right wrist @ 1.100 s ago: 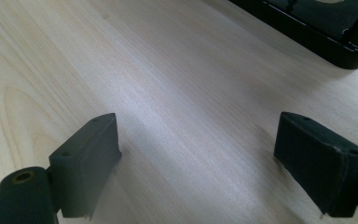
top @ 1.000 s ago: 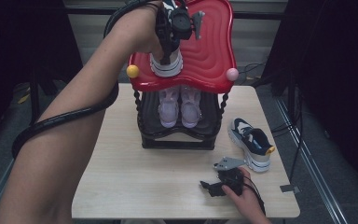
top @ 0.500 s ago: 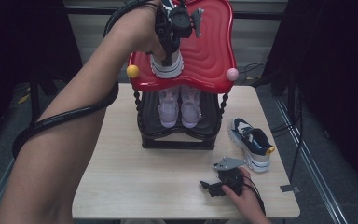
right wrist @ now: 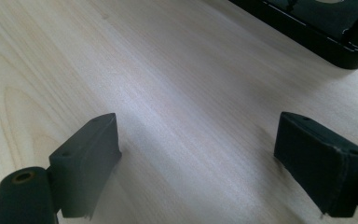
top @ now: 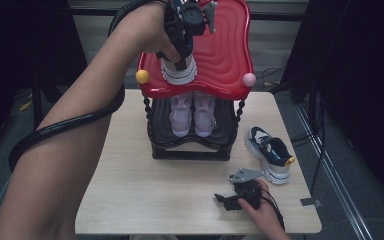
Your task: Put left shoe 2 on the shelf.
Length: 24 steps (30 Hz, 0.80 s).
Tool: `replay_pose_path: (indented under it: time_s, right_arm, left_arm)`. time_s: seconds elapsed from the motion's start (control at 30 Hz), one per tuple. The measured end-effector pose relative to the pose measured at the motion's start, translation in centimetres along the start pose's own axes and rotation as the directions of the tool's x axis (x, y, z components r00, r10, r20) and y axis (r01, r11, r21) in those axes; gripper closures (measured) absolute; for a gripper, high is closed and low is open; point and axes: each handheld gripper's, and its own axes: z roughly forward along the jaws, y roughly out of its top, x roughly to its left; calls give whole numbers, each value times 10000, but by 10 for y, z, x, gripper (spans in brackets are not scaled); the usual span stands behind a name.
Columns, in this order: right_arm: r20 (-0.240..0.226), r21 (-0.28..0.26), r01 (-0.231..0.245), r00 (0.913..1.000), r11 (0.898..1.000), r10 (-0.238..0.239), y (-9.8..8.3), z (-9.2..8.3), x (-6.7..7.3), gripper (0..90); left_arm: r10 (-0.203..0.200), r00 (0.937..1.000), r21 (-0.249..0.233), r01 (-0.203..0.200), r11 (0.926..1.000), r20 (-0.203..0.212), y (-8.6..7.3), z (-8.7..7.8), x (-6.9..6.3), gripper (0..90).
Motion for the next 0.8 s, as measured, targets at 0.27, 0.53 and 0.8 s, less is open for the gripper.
replay_pose_path:
  time_s: [0.27, 0.53, 0.8]
  right_arm:
    - [-4, -1, 0, 10000, 10000, 0, 0, 0, 0, 131]
    - [-1, -2, 1, 10000, 10000, -1, 0, 0, 0, 132]
    - [-42, -11, -11, 10000, 10000, 11, 0, 0, 0, 132]
  left_arm:
    - [-552, 9983, -199, 556, 9983, 200, -1, -4, 1, 360]
    - [-1190, 9918, -572, 1216, 9909, 467, -7, -10, 0, 308]
    - [-1470, 9866, -691, 1519, 9860, 707, -14, -20, 1, 291]
